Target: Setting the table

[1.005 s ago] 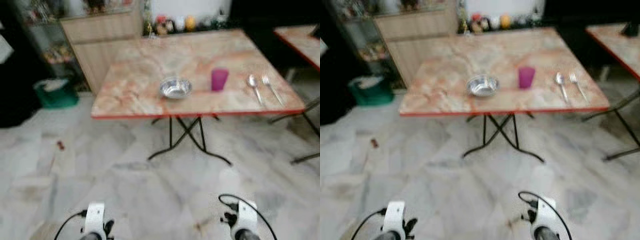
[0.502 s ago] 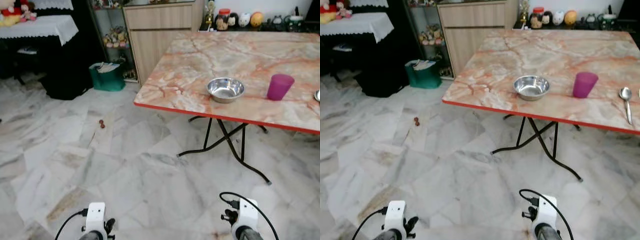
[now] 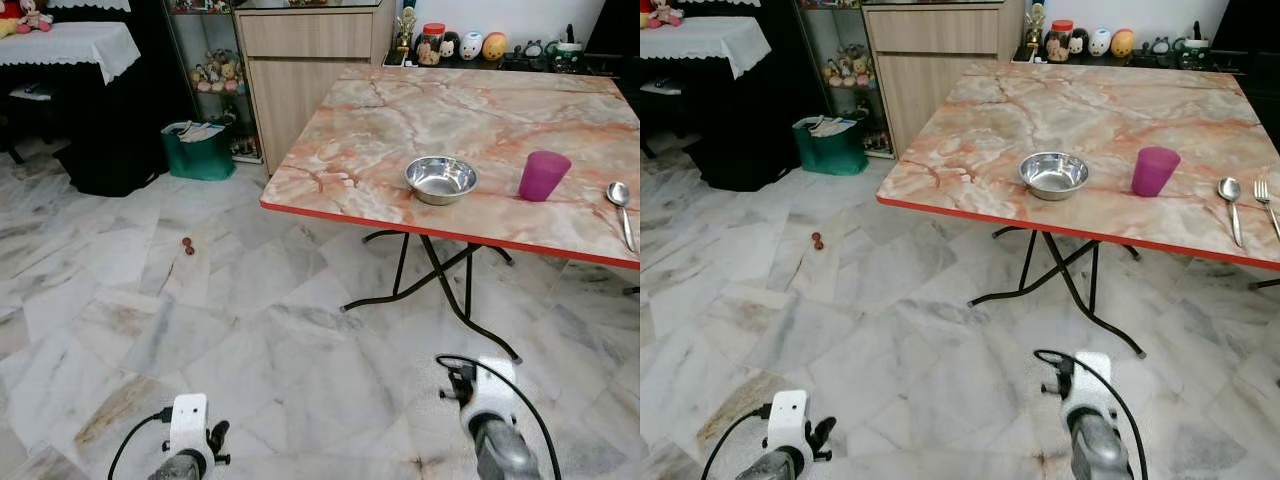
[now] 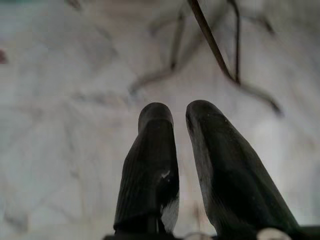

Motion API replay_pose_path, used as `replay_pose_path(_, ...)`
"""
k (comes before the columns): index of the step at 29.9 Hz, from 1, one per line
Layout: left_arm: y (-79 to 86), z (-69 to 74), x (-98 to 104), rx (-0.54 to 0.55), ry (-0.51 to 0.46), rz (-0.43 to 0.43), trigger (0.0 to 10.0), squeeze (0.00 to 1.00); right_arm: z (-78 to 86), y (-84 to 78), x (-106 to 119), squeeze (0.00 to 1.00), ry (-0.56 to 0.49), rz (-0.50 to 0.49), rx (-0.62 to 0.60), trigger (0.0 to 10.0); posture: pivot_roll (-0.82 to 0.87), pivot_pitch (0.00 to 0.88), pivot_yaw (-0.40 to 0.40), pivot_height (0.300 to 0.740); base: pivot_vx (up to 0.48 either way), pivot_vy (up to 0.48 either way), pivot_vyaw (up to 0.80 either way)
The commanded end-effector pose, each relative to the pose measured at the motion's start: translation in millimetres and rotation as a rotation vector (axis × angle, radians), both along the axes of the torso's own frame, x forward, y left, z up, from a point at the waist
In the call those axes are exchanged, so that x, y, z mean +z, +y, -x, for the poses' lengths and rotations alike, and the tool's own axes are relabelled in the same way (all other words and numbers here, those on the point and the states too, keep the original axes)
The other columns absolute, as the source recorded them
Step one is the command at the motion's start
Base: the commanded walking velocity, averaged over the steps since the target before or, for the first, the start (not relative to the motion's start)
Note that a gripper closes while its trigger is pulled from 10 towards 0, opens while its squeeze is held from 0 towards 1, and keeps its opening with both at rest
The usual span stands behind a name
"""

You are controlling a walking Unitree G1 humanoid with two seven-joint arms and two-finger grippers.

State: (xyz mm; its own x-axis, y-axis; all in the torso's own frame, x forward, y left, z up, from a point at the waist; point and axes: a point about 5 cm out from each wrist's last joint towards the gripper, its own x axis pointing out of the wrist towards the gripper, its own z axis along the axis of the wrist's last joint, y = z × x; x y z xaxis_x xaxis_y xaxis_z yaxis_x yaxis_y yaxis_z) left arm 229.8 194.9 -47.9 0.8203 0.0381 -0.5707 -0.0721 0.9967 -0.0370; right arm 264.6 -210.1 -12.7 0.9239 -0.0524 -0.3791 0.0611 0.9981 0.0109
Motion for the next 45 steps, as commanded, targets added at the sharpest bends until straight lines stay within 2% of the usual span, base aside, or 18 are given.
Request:
replay_pose_path(1,2.8,-7.3,7.8,0.017,-0.062,-0.005,10.0,0.00,-8.0,6.4,9.9,0.00,-0.071,0.011,0.047,10.0,-0.12,0.000,0.060,0.740,0.000,0.000,0.00)
replay_pose_path(2,3.9,-11.0,13.4,0.034,-0.116,-0.001,10.0,0.00,-14.7,10.6,22.1,0.00,-0.157,0.027,0.082,10.0,-0.11,0.000,0.054,0.740,0.000,0.000,0.00)
replay_pose_path(4,4.3,-12.0,15.2,0.040,-0.134,0.000,10.0,0.00,-16.6,12.0,26.6,0.00,-0.188,0.038,0.095,10.0,-0.11,0.000,0.054,0.740,0.000,0.000,0.00)
replay_pose_path(6,1.4,-10.9,15.3,0.042,-0.151,0.010,10.0,0.00,-21.2,13.4,45.0,0.00,-0.298,0.030,0.090,10.0,-0.10,0.000,0.045,0.740,0.000,0.000,0.00)
replay_pose_path(7,1.4,-10.9,15.3,0.042,-0.151,0.010,10.0,0.00,-21.2,13.4,45.0,0.00,-0.298,0.030,0.090,10.0,-0.10,0.000,0.045,0.740,0.000,0.000,0.00)
replay_pose_path(10,-0.1,-8.8,12.6,0.043,-0.133,0.011,10.0,0.00,-25.2,17.8,63.7,0.00,-0.388,0.035,0.096,10.0,-0.11,0.000,0.050,0.740,0.000,0.000,0.00)
replay_pose_path(11,-0.1,-8.8,12.6,0.043,-0.133,0.011,10.0,0.00,-25.2,17.8,63.7,0.00,-0.388,0.035,0.096,10.0,-0.11,0.000,0.050,0.740,0.000,0.000,0.00)
replay_pose_path(12,-2.7,-6.2,8.5,0.027,-0.100,0.017,10.0,0.00,-31.8,20.8,81.2,0.00,-0.454,0.048,0.091,10.0,-0.12,0.000,0.058,0.740,0.000,0.000,0.00)
replay_pose_path(18,-6.5,-0.7,1.9,-0.037,-0.042,-0.005,10.0,0.00,-51.5,30.2,124.3,0.00,-0.594,0.033,0.070,10.0,-0.14,0.000,0.065,0.740,0.045,0.000,0.00)
replay_pose_path(22,-4.7,-0.4,1.6,-0.042,-0.036,-0.015,10.0,0.00,-58.3,31.6,136.2,0.00,-0.609,0.005,0.044,10.0,-0.13,0.000,0.062,0.740,0.355,0.000,-0.18)
replay_pose_path(26,-2.3,-0.8,2.0,-0.038,-0.033,-0.017,10.0,0.00,-59.9,34.2,142.8,0.00,-0.609,-0.009,0.038,10.0,-0.12,0.000,0.060,0.740,0.401,0.000,-0.73)
replay_pose_path(32,3.1,2.5,0.2,-0.032,-0.018,-0.026,10.0,0.00,-62.0,40.9,158.1,0.00,-0.631,-0.021,0.029,10.0,-0.12,0.000,0.060,0.740,0.422,0.000,0.00)
replay_pose_path(45,3.1,8.5,-4.2,-0.032,0.008,-0.028,10.0,0.00,-63.2,40.9,162.2,0.00,-0.616,-0.041,0.020,10.0,-0.12,0.000,0.062,0.740,0.423,0.000,0.00)
